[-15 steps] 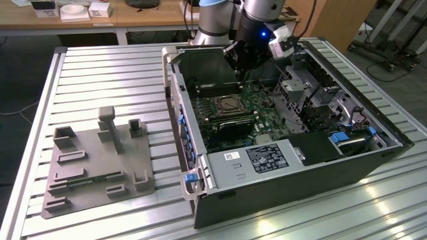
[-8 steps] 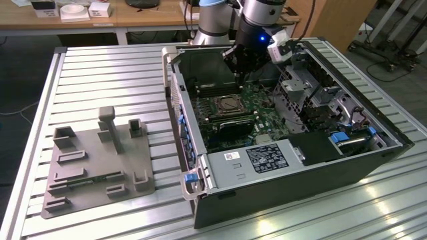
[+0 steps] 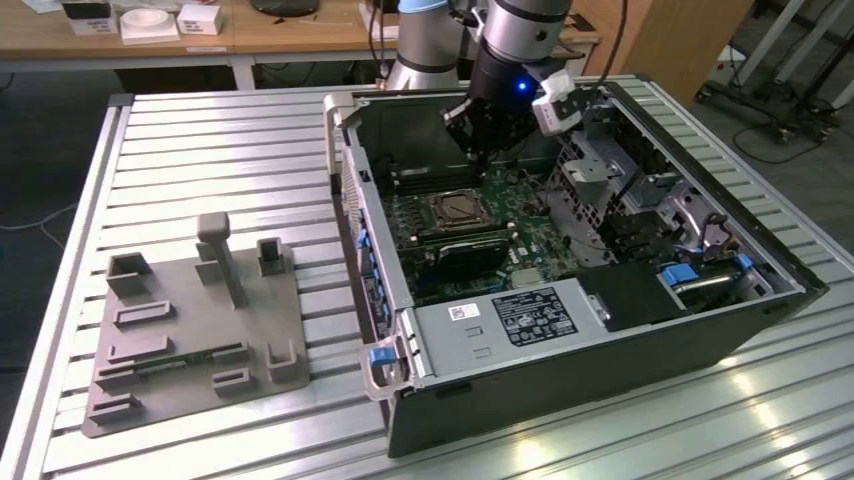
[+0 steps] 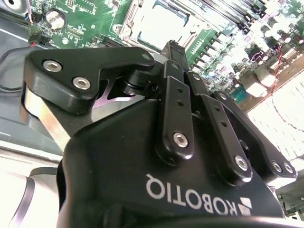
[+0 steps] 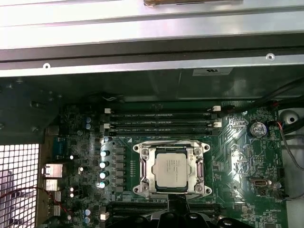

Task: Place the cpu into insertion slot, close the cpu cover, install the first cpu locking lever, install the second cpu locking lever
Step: 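Install the second cpu locking lever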

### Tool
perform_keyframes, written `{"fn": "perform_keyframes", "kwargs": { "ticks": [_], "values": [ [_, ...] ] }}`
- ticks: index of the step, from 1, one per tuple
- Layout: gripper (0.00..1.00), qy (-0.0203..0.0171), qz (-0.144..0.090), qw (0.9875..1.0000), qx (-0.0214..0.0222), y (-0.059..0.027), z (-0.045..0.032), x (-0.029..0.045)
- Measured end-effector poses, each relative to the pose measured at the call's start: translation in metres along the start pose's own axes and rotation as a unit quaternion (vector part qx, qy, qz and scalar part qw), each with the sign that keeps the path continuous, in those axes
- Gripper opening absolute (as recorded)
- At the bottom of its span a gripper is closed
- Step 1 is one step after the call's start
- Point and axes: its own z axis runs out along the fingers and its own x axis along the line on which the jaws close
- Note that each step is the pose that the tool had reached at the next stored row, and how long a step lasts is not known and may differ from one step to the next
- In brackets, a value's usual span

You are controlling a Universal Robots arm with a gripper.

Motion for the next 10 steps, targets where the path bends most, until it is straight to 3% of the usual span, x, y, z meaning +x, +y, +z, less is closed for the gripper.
{"fn": "perform_keyframes", "kwargs": {
  "ticks": [10],
  "values": [
    [0.10, 0.0000, 0.000, 1.0000, 0.0000, -0.0011, 0.0117, -0.0002]
  ]
}}
